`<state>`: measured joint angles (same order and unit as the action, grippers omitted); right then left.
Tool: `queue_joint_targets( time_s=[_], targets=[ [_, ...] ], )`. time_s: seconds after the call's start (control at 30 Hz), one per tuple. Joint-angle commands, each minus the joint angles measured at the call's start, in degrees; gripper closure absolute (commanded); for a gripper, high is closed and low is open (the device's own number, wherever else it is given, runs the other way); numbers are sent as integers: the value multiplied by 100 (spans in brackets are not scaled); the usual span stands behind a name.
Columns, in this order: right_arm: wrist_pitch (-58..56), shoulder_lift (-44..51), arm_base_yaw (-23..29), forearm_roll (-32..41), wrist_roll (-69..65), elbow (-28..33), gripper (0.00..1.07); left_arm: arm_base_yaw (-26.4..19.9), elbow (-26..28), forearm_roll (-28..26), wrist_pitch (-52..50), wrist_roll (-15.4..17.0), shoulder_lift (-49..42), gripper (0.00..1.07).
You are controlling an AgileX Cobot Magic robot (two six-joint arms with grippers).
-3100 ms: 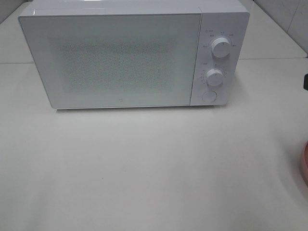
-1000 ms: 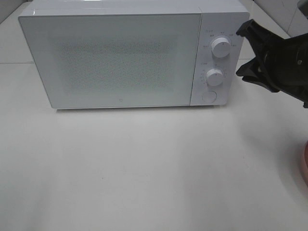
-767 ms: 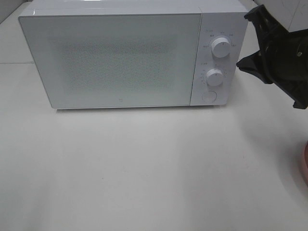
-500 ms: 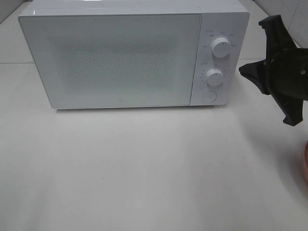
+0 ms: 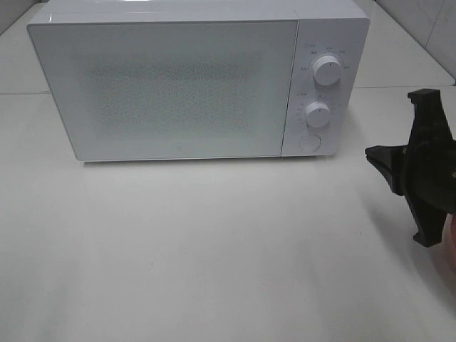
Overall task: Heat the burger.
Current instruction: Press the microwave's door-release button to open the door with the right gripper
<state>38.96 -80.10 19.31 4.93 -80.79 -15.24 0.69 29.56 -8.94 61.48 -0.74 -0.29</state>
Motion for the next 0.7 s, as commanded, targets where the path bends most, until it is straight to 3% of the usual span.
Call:
queue_joint_targets(
  time_s=[0.03,0.4,0.57,0.7],
  targets=[
    [344,-384,17,-11,-172,11,107,-11,-6,11,-34,0,-92,7],
    [1392,-1461,80,338,-665,-23,107,-11,-6,11,-34,0,-92,7],
    [1467,-1868,659,1197,-693,-298,107,-11,-6,11,-34,0,-92,7],
    [1473,-2051,819,1530,-659,-464,107,-11,-6,11,-34,0,-92,7]
  ],
)
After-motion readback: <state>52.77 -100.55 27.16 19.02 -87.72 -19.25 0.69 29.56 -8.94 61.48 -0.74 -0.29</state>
